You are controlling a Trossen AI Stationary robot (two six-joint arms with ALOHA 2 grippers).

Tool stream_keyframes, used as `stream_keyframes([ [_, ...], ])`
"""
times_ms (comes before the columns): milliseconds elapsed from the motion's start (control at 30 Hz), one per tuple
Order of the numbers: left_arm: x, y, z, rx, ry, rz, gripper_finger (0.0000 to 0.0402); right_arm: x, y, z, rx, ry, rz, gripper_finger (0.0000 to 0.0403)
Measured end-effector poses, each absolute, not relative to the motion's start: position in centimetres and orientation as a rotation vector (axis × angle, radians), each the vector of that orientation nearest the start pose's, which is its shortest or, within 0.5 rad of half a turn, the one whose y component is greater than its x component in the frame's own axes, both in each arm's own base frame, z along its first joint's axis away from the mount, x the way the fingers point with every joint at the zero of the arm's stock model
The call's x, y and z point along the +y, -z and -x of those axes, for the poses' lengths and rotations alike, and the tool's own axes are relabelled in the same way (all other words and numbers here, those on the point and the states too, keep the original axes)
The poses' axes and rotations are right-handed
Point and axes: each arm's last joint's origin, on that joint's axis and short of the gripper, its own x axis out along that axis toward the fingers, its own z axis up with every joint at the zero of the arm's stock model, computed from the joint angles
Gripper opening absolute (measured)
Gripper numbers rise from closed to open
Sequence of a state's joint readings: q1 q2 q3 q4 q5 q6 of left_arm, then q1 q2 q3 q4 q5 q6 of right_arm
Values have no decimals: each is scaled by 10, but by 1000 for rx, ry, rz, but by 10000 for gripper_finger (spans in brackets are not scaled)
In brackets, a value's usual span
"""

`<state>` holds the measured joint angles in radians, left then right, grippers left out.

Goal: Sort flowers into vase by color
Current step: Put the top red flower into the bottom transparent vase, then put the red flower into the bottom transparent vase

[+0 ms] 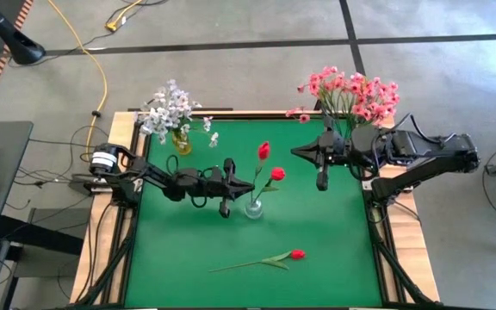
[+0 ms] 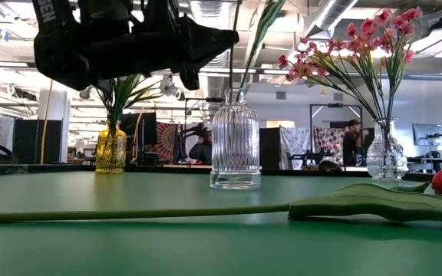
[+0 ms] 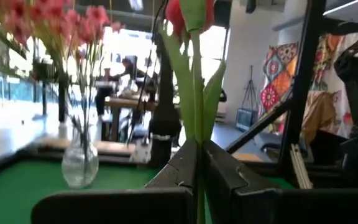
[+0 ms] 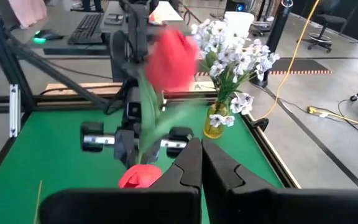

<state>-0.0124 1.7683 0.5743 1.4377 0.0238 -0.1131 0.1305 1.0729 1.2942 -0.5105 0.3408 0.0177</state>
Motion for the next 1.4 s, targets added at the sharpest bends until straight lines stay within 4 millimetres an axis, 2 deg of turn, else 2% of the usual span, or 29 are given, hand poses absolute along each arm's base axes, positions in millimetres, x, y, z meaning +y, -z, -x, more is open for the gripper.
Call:
stream_keyframes([
  [233, -5, -176, -312, -194, 75, 166, 1, 13, -424, -211, 247, 234, 40, 28],
  [367, -5, -176, -312, -194, 75, 165, 14, 13, -424, -211, 248, 234, 43, 29],
  [600, -2, -174, -313, -171, 82, 171, 80, 13, -424, -211, 248, 234, 43, 28],
  [800, 5, -170, -312, -81, 174, 234, 149, 13, -424, -211, 249, 233, 47, 30],
  [1033, 4, -195, -296, 73, 219, 204, 186, 14, -424, -211, 252, 227, 66, 30],
  [1200, -10, -219, -278, 301, 178, 192, 188, 14, -422, -211, 275, 225, 72, 30],
  [1400, -54, -239, -271, 516, 156, 179, 188, 16, -418, -210, 318, 209, 108, 30],
])
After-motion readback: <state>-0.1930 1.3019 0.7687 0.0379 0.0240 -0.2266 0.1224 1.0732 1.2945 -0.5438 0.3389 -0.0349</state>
